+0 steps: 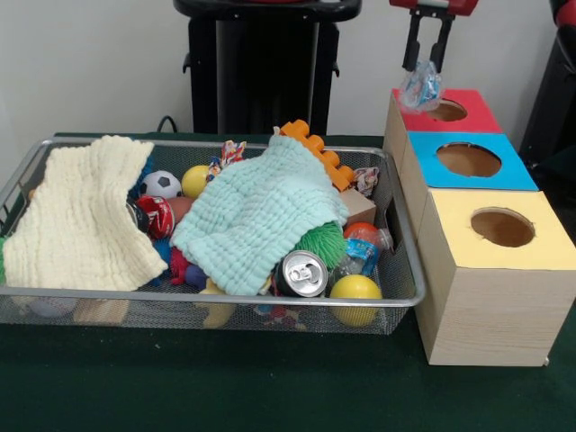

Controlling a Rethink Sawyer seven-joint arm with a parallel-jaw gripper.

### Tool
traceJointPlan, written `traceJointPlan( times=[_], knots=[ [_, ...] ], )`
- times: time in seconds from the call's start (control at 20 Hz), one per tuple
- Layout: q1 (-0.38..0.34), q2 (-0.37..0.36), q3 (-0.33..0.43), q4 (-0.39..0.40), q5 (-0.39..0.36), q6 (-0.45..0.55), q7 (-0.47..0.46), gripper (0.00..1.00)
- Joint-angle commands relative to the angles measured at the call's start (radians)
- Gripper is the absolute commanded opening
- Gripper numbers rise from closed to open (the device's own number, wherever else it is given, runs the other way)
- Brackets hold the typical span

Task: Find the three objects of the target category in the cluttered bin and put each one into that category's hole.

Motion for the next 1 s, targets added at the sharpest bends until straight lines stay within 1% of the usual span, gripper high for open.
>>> traceJointPlan(
  times=[0.05,0.3,0.55,0.8,0.9,1.0],
  knots=[
    [0.017,0.076,-0.014,-0.084,0.069,0.091,0.263,0.0],
    [0.045,0.104,-0.022,-0.093,0.089,0.075,0.268,0.0],
    [0.076,0.155,-0.032,-0.081,0.11,0.025,0.278,0.0],
    [0.103,0.189,-0.036,-0.073,0.137,-0.012,0.288,0.0],
    [0.112,0.19,-0.041,-0.076,0.15,-0.004,0.292,0.0],
    [0.13,0.187,-0.055,-0.087,0.164,0.024,0.299,0.0]
  ],
)
